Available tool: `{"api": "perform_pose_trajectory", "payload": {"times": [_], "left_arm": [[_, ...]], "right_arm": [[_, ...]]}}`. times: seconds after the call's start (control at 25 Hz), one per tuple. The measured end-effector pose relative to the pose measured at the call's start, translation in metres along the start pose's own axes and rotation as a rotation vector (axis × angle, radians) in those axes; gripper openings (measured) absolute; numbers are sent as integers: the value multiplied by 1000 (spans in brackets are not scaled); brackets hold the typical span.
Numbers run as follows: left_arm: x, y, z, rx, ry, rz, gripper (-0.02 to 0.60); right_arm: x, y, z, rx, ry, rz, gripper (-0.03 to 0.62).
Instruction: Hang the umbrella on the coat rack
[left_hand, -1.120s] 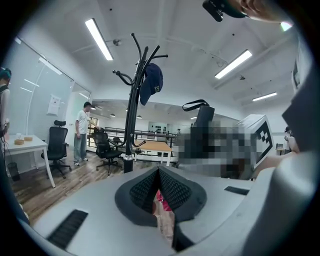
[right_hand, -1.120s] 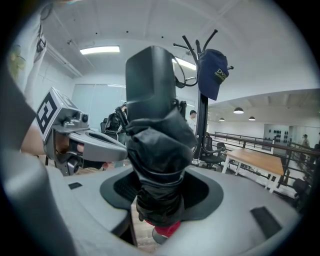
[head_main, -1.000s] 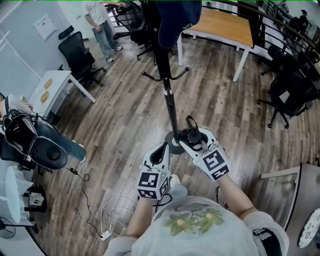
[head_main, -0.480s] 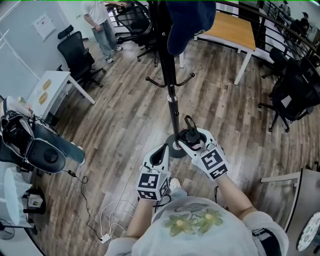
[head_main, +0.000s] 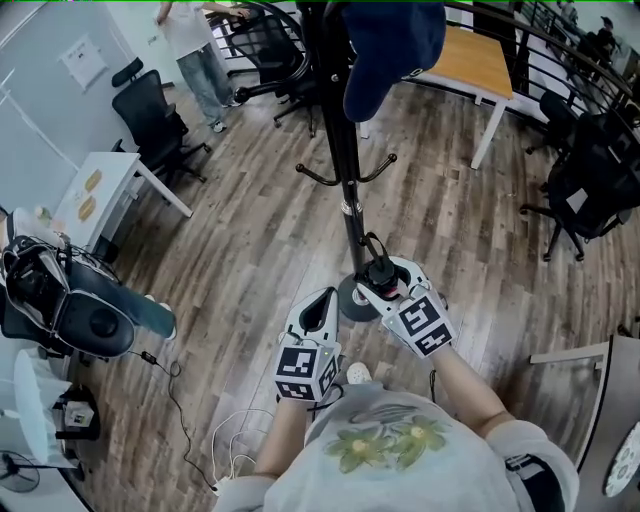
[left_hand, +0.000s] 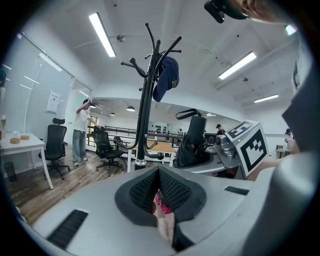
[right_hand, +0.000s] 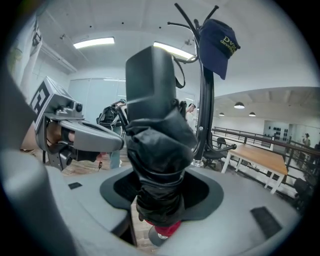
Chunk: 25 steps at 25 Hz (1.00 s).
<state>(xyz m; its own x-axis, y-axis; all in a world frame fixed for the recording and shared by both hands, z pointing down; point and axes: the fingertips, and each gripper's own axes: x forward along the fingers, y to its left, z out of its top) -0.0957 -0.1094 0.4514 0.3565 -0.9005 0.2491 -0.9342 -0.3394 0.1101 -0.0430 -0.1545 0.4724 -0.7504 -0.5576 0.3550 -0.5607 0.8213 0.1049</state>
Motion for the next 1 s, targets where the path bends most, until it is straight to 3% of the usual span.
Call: {"api": "perform_pose_trajectory", "payload": {"times": [1.0], "left_arm": [[38, 33, -12, -12, 20, -66, 2]], "right_arm": [[52, -20, -62, 53, 162, -42, 233]]}}
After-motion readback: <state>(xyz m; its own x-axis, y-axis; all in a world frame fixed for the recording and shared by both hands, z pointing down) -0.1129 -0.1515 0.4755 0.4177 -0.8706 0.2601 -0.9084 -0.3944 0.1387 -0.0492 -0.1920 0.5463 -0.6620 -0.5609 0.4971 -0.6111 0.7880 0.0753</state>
